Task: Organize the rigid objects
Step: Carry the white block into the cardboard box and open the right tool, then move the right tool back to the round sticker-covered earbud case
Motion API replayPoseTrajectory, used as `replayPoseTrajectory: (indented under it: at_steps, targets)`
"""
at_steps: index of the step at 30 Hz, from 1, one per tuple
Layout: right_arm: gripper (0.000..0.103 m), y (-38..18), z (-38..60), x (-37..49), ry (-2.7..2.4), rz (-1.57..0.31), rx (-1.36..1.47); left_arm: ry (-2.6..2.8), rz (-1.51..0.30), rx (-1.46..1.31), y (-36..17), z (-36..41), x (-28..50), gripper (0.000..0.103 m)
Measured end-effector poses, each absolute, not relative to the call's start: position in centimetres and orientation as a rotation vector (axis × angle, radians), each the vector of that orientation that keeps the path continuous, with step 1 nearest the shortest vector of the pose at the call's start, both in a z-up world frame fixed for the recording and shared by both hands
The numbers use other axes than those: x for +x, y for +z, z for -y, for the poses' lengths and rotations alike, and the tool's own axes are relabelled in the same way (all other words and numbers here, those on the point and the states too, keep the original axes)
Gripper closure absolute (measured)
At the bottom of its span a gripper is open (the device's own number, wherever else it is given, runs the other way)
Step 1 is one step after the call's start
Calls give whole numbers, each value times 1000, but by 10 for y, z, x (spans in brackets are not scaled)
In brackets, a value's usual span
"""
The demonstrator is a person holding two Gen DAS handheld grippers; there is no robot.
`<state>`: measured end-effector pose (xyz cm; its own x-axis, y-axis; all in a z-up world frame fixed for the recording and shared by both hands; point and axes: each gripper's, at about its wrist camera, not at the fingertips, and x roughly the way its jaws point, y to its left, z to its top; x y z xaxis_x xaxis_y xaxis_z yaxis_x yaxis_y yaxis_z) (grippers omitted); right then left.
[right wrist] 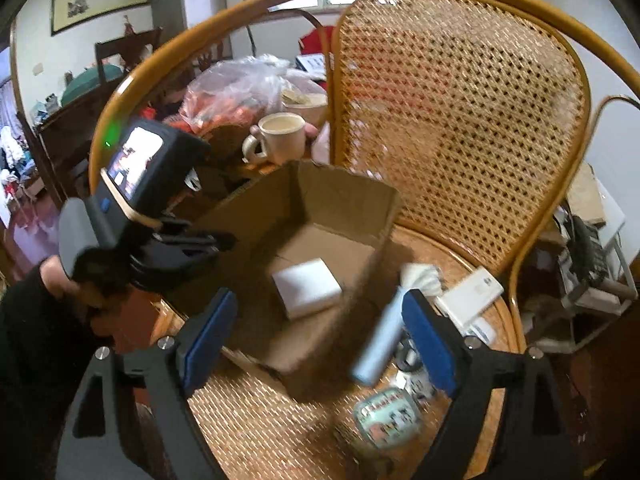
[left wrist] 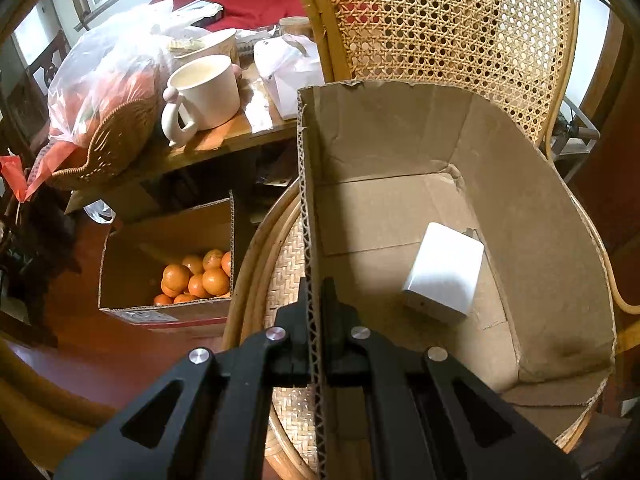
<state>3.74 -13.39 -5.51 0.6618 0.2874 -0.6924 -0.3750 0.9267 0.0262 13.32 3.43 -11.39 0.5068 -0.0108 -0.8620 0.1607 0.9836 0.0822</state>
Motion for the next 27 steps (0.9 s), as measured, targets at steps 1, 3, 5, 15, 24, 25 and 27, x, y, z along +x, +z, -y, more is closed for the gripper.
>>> replayPoseTrajectory:
  at_steps: [1, 3, 5, 15, 24, 25, 27]
  targets:
    - [13, -57, 137, 38, 362, -775, -126, -103, -1036, 158, -114, -34, 133, 100]
    - [12, -63, 145, 38, 333, -815, -129, -101, -1037, 156, -114, -34, 134, 100]
    - [12, -69, 152, 39, 326, -865, -118, -98, -1040, 153, -115, -35, 134, 100]
    - [0, -75, 181, 22, 270, -901, -69, -97, -1043, 150, -115, -35, 135, 100]
    - [0, -81, 200, 19, 222, -913, -77, -95, -1043, 149, -115, -36, 135, 100]
    - [0, -84, 202, 20, 218, -917, -83, -94, -1044, 149, -115, -36, 135, 100]
    - [0, -90, 203, 23, 208, -928, -110, -95, -1044, 148, -115, -36, 135, 100]
